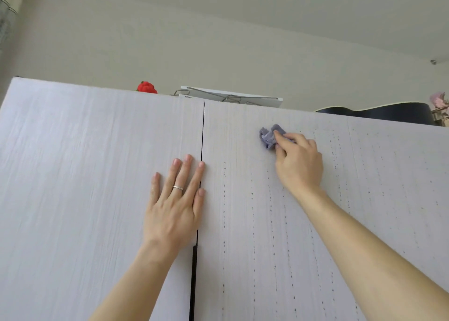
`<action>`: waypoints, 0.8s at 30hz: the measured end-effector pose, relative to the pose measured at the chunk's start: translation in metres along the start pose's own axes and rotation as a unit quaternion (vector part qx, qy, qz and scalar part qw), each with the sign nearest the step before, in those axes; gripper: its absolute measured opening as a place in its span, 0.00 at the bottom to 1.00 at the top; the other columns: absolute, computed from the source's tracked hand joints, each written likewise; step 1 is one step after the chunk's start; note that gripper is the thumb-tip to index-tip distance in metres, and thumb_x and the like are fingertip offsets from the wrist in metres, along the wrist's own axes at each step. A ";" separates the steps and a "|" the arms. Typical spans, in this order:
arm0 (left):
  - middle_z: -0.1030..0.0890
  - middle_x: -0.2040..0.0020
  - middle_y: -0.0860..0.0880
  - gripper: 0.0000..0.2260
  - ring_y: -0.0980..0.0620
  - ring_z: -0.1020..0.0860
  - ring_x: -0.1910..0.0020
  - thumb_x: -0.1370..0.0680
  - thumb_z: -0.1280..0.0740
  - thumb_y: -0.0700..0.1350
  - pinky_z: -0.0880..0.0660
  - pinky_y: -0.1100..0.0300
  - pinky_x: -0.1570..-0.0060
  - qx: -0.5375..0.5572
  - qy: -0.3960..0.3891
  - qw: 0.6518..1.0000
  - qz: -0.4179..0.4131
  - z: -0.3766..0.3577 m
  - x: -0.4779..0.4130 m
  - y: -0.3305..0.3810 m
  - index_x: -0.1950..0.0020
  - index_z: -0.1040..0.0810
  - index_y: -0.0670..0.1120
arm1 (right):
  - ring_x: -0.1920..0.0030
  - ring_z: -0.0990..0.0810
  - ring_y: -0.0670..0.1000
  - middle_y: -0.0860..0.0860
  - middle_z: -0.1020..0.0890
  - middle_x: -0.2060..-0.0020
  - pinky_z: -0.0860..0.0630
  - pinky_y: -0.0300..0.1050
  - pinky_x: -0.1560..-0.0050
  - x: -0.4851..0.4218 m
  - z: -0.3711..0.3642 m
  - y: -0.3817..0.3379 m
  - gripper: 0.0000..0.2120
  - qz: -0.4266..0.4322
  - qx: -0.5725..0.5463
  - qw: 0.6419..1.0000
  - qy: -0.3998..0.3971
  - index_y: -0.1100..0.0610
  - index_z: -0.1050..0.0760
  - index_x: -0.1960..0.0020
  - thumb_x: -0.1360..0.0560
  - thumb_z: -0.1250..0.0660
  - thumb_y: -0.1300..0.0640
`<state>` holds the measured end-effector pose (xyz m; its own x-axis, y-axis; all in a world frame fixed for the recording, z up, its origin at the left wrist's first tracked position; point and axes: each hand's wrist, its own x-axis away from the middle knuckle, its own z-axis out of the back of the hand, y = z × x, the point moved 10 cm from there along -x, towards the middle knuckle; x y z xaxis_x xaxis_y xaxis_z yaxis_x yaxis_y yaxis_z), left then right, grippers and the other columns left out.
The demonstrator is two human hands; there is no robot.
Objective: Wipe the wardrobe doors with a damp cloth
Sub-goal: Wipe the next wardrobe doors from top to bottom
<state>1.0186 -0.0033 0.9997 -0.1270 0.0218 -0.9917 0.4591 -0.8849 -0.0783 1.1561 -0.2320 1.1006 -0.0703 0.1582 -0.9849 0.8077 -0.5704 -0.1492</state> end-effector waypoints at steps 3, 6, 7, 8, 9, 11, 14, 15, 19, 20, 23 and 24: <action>0.46 0.17 0.52 0.24 0.50 0.48 0.19 0.15 0.55 0.54 0.53 0.46 0.23 -0.005 0.006 1.000 -0.007 -0.002 0.004 0.001 0.17 0.48 0.55 | 0.38 0.28 0.59 0.48 0.23 0.35 0.29 0.51 0.44 -0.026 0.005 0.047 0.17 -0.160 -0.025 0.987 0.009 0.45 0.24 0.31 0.18 0.39 0.54; 0.43 0.18 0.51 0.25 0.49 0.45 0.19 0.15 0.52 0.54 0.52 0.45 0.23 0.001 0.023 1.000 0.001 -0.001 0.002 0.001 0.18 0.44 0.55 | 0.39 0.29 0.59 0.49 0.23 0.36 0.31 0.52 0.45 -0.024 0.005 0.059 0.17 -0.228 -0.046 0.970 0.071 0.45 0.24 0.31 0.18 0.38 0.54; 0.42 0.18 0.51 0.25 0.49 0.45 0.20 0.16 0.51 0.54 0.52 0.46 0.23 0.002 0.022 1.000 0.001 0.000 0.001 0.001 0.18 0.44 0.55 | 0.40 0.29 0.59 0.48 0.23 0.38 0.32 0.51 0.47 -0.021 0.004 0.052 0.16 -0.213 -0.051 0.972 0.090 0.45 0.23 0.32 0.18 0.38 0.55; 0.42 0.18 0.51 0.25 0.49 0.44 0.20 0.16 0.51 0.54 0.53 0.46 0.23 0.001 0.021 1.000 0.001 0.001 0.000 0.001 0.18 0.43 0.55 | 0.41 0.28 0.59 0.47 0.22 0.40 0.32 0.50 0.49 -0.018 0.002 0.040 0.16 -0.189 -0.057 0.975 0.104 0.45 0.22 0.34 0.19 0.36 0.55; 0.42 0.18 0.51 0.25 0.49 0.44 0.20 0.16 0.50 0.53 0.53 0.46 0.23 0.001 0.020 1.000 0.003 0.001 0.001 0.000 0.18 0.43 0.55 | 0.43 0.28 0.59 0.47 0.21 0.42 0.31 0.50 0.51 -0.014 -0.001 0.028 0.15 -0.155 -0.063 0.979 0.113 0.45 0.20 0.36 0.20 0.35 0.56; 0.42 0.18 0.52 0.25 0.49 0.43 0.20 0.16 0.50 0.53 0.53 0.46 0.23 -0.001 0.017 1.000 0.005 0.001 0.003 -0.001 0.18 0.43 0.55 | 0.50 0.25 0.60 0.48 0.19 0.47 0.27 0.51 0.56 -0.004 -0.004 -0.002 0.15 -0.055 -0.079 0.988 0.124 0.47 0.18 0.39 0.24 0.32 0.57; 0.42 0.18 0.53 0.25 0.50 0.43 0.20 0.16 0.50 0.54 0.53 0.47 0.23 -0.002 0.017 1.000 0.013 0.001 0.004 -0.002 0.18 0.44 0.56 | 0.54 0.24 0.57 0.46 0.19 0.51 0.26 0.47 0.60 0.015 -0.006 -0.046 0.14 0.132 -0.089 0.982 0.098 0.48 0.17 0.40 0.25 0.33 0.55; 0.42 0.18 0.53 0.25 0.51 0.43 0.20 0.16 0.50 0.54 0.53 0.48 0.23 -0.002 0.015 1.000 0.016 0.002 0.004 -0.004 0.18 0.44 0.57 | 0.55 0.24 0.56 0.46 0.19 0.51 0.26 0.46 0.61 0.015 -0.006 -0.052 0.14 0.165 -0.100 0.978 0.085 0.48 0.17 0.40 0.24 0.35 0.53; 0.43 0.18 0.55 0.24 0.51 0.43 0.20 0.15 0.53 0.55 0.53 0.48 0.23 0.008 -0.018 1.000 0.024 0.000 0.004 -0.001 0.18 0.44 0.58 | 0.52 0.23 0.57 0.47 0.19 0.51 0.24 0.49 0.58 -0.016 0.001 -0.019 0.13 0.146 -0.077 0.983 0.078 0.48 0.16 0.41 0.24 0.32 0.54; 0.44 0.18 0.56 0.24 0.52 0.44 0.20 0.15 0.54 0.56 0.53 0.49 0.23 0.005 -0.023 0.999 0.029 0.001 0.003 0.000 0.18 0.45 0.58 | 0.50 0.24 0.58 0.48 0.19 0.49 0.24 0.51 0.55 -0.029 0.003 -0.001 0.13 0.104 -0.076 0.988 0.081 0.48 0.17 0.41 0.24 0.32 0.56; 0.46 0.18 0.58 0.24 0.54 0.47 0.19 0.15 0.56 0.57 0.56 0.51 0.22 0.003 -0.044 0.998 0.044 0.002 0.002 -0.002 0.18 0.48 0.60 | 0.43 0.28 0.57 0.48 0.21 0.43 0.27 0.50 0.49 -0.053 0.005 0.055 0.14 -0.049 -0.087 0.992 0.075 0.47 0.19 0.37 0.21 0.35 0.55; 0.47 0.18 0.58 0.24 0.54 0.48 0.19 0.15 0.57 0.57 0.57 0.52 0.22 0.003 -0.050 0.997 0.052 0.002 0.002 -0.002 0.18 0.48 0.60 | 0.42 0.28 0.56 0.47 0.22 0.42 0.28 0.49 0.49 -0.054 0.005 0.062 0.14 -0.069 -0.090 0.991 0.076 0.46 0.20 0.36 0.20 0.36 0.55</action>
<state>1.0156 -0.0028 0.9985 -0.1667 -0.1168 -0.9791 0.4691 -0.8828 0.0255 1.2069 -0.2800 1.1444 -0.1102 0.3517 -0.9296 0.8891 -0.3831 -0.2503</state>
